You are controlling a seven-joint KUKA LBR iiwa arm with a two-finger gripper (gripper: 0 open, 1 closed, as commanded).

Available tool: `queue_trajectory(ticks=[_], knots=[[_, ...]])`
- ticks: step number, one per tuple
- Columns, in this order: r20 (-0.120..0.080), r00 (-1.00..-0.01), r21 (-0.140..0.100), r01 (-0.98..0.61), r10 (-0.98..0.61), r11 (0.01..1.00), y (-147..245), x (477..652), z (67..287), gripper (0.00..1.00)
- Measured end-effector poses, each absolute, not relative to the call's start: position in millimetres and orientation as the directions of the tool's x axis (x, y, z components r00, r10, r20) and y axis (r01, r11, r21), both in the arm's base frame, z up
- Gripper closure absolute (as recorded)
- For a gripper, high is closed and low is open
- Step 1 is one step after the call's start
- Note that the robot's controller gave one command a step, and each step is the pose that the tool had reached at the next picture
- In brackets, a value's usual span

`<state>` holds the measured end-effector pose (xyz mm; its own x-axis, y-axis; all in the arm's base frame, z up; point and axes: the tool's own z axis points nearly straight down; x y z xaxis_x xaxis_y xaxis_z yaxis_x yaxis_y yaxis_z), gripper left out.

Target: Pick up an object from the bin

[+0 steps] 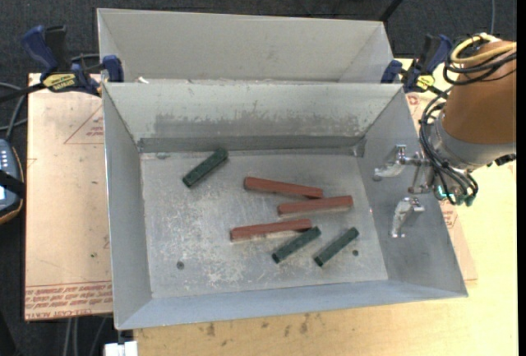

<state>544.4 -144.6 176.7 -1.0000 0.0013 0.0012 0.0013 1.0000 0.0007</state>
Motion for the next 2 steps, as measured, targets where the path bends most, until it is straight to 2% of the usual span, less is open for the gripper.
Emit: queue_trajectory(ticks=[1,2], knots=[[-0.001,-1.0,0.0,0.0,0.0,1.0,-144,545.2,177,0.0],[-0.01,-1.0,-0.001,0.004,0.004,1.0,-128,533.4,78,1.0]])
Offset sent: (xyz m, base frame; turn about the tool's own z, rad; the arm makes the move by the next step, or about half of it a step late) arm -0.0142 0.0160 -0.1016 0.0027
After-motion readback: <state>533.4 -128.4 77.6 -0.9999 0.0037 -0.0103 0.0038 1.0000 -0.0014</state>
